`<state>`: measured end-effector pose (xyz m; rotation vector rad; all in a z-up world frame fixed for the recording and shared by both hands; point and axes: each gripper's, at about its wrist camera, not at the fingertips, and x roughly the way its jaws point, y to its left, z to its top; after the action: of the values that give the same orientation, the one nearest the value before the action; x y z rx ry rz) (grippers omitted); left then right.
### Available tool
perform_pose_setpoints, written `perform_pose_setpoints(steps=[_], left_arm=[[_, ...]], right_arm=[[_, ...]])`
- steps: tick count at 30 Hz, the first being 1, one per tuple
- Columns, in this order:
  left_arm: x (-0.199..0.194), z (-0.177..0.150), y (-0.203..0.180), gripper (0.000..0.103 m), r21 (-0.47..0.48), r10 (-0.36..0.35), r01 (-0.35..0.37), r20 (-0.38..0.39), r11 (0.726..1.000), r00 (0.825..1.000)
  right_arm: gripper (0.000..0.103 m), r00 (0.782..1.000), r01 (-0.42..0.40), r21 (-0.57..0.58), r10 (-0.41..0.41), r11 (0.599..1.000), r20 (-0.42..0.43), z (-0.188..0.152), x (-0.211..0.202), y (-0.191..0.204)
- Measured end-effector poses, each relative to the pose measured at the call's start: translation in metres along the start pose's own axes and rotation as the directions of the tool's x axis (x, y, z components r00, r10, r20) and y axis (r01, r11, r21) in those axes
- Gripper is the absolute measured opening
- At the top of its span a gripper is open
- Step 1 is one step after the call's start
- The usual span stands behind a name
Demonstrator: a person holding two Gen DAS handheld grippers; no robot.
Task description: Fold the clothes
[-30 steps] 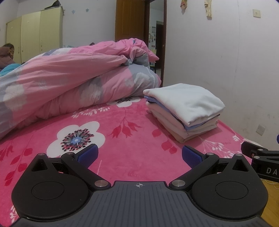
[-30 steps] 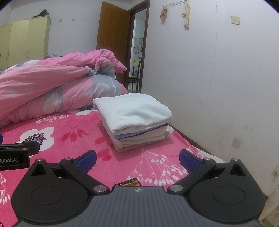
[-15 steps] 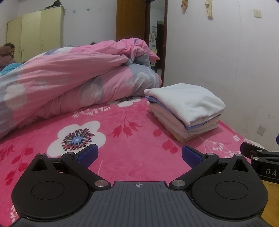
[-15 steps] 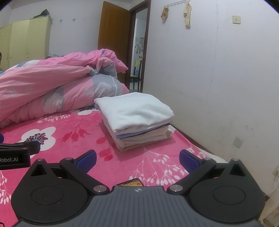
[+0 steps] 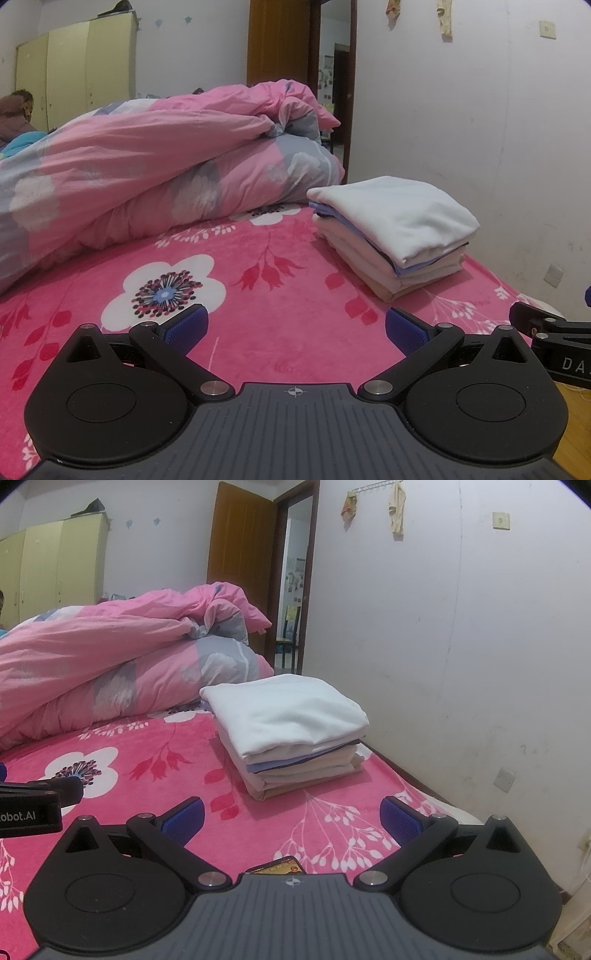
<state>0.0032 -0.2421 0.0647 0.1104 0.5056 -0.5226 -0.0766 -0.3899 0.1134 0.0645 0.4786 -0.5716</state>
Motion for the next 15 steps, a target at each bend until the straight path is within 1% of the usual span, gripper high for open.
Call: perform_pose_setpoints(steps=[15], left_arm=[[0.0013, -0.0007, 0.0044, 0.103, -0.012, 0.008, -0.008, -0.007, 1.000, 1.000]], right_arm=[[0.103, 1.000, -0.002, -0.005, 0.002, 1.000, -0.004, -0.0006, 0.0014, 0.0041]])
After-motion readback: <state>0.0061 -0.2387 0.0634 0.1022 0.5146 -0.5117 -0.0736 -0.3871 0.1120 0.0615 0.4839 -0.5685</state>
